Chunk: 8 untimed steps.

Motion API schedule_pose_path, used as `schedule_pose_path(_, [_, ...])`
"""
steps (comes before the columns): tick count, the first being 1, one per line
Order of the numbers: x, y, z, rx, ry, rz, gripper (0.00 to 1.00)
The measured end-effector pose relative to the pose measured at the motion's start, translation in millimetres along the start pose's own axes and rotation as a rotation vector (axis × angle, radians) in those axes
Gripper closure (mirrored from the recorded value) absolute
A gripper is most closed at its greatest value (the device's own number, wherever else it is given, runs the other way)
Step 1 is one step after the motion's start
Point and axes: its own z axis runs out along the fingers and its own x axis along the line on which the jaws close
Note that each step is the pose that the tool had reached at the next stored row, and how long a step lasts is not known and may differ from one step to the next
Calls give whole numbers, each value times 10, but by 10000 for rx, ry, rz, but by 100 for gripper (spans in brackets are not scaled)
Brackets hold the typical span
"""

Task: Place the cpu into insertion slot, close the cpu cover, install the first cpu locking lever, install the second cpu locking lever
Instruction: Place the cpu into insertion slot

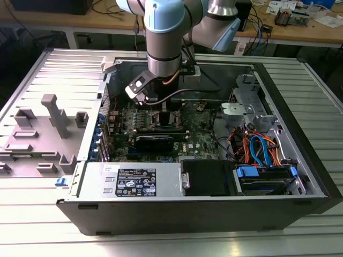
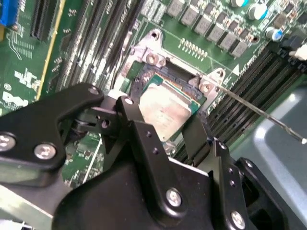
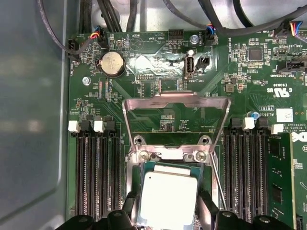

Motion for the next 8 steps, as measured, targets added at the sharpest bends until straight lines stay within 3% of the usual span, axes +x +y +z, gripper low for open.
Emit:
schedule_pose_path(3, [-12,1,-2,1,-71,5,39])
schedule_pose_path(8, [-12,14,0,1,-74,-80,39])
